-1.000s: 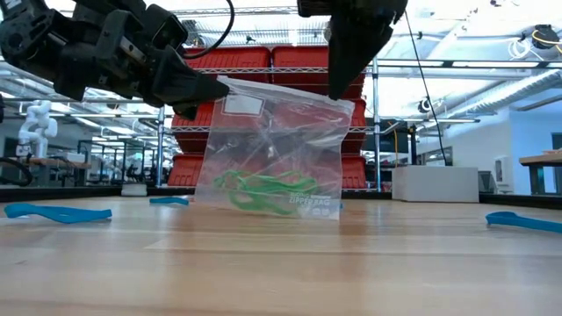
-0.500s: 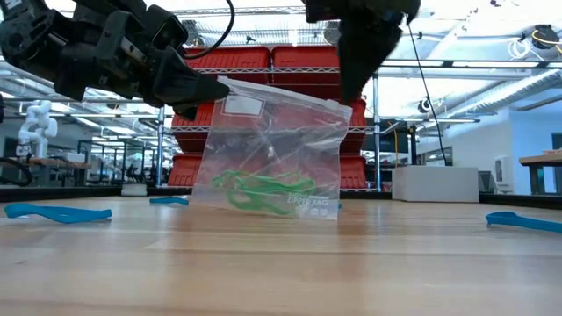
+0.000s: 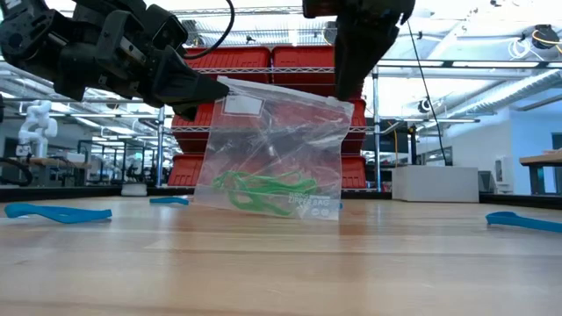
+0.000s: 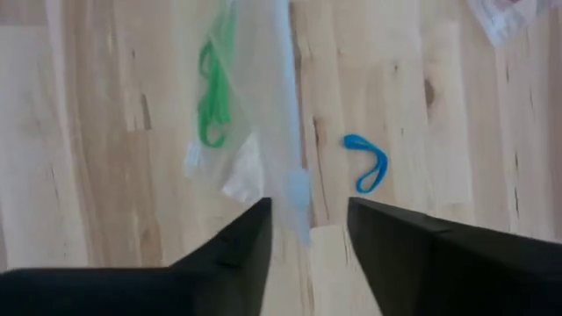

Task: Sort rubber bands
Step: Close the zip bag

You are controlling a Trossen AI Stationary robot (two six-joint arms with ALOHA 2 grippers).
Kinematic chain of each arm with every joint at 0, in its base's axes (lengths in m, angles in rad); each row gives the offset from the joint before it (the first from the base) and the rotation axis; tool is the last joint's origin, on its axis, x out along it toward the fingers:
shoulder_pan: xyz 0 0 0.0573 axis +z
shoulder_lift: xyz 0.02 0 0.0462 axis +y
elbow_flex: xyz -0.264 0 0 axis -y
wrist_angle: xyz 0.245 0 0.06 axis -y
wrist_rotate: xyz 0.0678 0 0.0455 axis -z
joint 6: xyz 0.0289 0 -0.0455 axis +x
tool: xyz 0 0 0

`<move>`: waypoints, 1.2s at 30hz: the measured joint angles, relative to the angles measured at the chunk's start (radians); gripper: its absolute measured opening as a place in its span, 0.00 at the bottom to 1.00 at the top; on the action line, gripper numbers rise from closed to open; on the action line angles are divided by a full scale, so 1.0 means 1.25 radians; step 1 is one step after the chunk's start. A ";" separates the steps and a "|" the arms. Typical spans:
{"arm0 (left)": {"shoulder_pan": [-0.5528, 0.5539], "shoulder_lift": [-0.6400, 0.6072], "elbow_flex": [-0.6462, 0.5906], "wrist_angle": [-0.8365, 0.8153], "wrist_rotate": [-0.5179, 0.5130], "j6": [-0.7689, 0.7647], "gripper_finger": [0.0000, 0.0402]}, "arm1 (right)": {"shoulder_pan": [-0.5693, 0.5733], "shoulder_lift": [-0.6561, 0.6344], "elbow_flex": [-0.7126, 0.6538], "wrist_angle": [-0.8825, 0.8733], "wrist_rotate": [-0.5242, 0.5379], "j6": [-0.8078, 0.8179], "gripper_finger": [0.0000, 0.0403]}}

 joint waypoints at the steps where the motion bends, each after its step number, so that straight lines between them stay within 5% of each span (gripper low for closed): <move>1: 0.000 0.000 0.000 0.000 0.000 0.000 0.00 | -0.003 0.000 0.000 0.005 0.000 -0.004 0.36; 9: 0.000 0.000 0.000 0.000 0.000 0.000 0.00 | -0.033 0.000 0.000 0.032 -0.030 -0.029 0.43; 23: 0.000 0.000 0.000 -0.003 0.001 0.000 0.00 | -0.038 0.000 0.000 0.066 -0.109 -0.066 0.02; 36: 0.000 0.000 0.000 -0.006 0.001 0.000 0.00 | -0.036 0.000 0.000 0.011 -0.087 -0.021 0.07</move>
